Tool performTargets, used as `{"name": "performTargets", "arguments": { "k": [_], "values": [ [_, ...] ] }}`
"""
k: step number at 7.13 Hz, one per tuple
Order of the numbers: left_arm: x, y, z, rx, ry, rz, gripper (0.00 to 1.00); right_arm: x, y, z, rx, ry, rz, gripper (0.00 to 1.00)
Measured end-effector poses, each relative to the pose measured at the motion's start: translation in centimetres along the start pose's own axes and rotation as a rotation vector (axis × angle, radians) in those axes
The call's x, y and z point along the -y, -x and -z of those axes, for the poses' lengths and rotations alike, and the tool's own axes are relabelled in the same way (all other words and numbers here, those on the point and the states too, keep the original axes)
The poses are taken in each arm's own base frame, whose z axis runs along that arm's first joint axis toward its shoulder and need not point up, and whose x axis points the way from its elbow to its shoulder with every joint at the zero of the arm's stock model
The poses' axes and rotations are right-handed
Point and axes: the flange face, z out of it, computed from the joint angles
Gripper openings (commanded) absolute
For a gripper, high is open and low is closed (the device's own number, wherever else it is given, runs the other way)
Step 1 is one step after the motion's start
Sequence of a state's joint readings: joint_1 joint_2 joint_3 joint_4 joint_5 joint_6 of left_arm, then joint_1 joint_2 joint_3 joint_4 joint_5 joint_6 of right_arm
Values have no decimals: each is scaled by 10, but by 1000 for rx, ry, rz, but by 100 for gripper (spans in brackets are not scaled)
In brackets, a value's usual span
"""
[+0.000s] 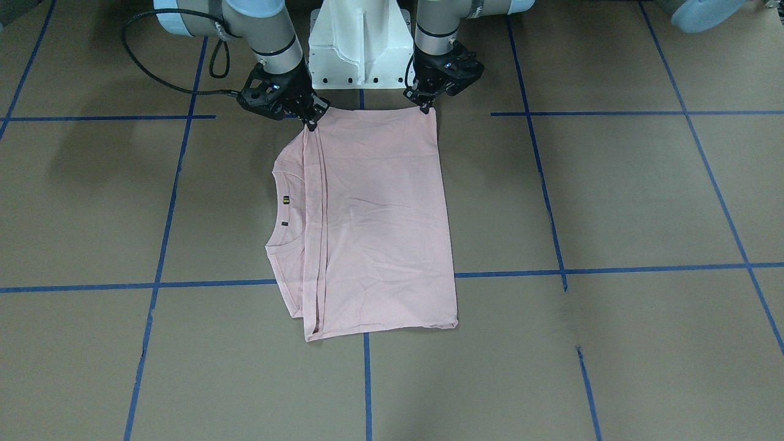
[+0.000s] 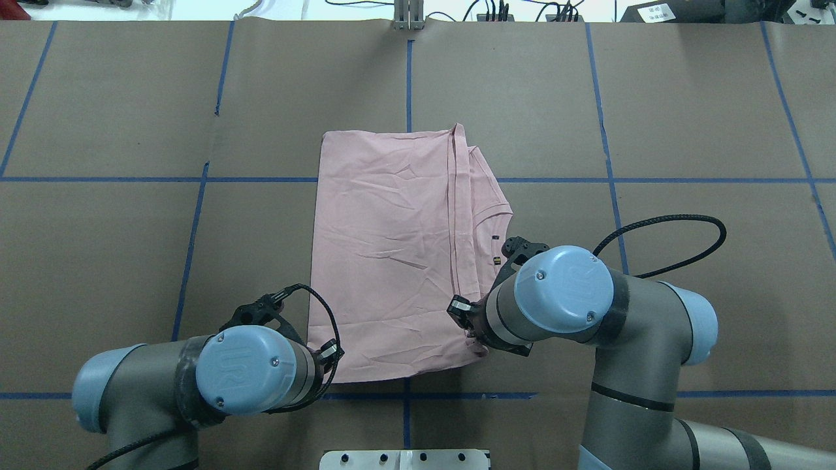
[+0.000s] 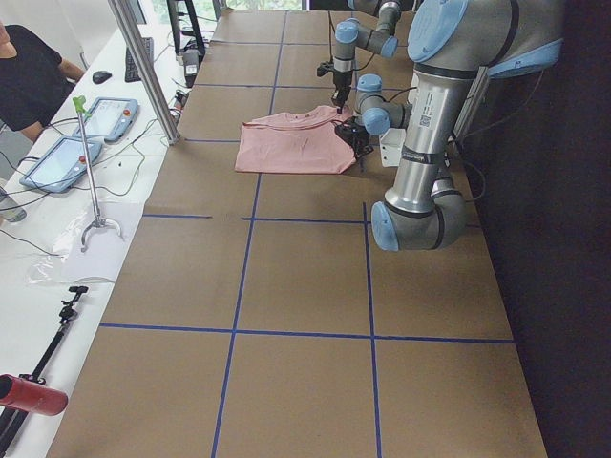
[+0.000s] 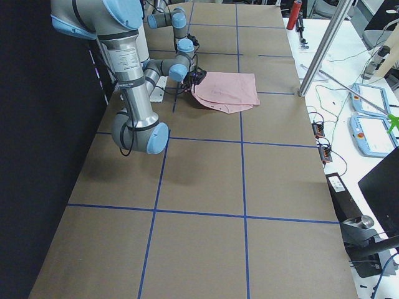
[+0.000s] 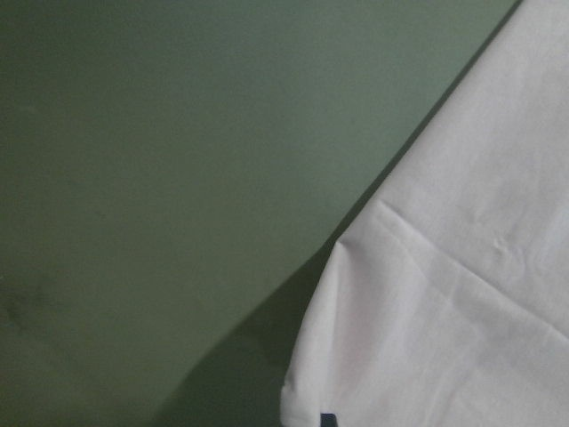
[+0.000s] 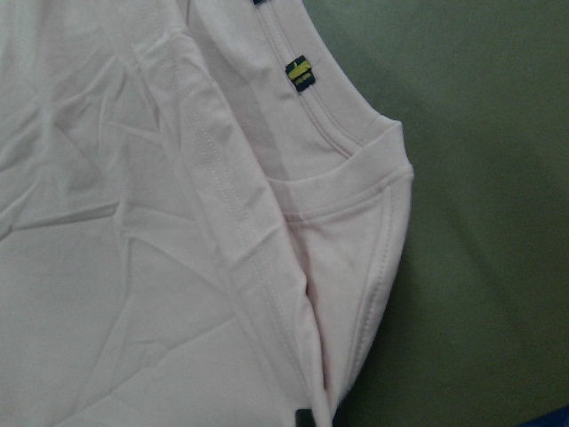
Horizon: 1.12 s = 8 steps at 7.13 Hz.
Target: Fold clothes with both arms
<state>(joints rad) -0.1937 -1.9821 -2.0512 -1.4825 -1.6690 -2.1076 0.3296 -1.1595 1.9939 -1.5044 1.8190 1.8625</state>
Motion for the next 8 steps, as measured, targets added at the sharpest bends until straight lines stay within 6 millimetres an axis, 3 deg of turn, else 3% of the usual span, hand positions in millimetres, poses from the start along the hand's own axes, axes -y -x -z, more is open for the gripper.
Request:
{"name": "performTargets", "arguments": {
  "k": [2,4,5,8],
  "values": [
    [-15,15,21,3,29,-28,0,-12,-6,4,3,19,14,0],
    [-22,14,31,-6,43,-41,0,-16,-3,6,12,26,23,0],
    [-13,8,36,-21,33,-54,0,-8,-1,8,19,16,20,0],
    [60,-40,64,-107,-63,-82,0,55,21,32,62,-62,-27,0]
  ]
}}
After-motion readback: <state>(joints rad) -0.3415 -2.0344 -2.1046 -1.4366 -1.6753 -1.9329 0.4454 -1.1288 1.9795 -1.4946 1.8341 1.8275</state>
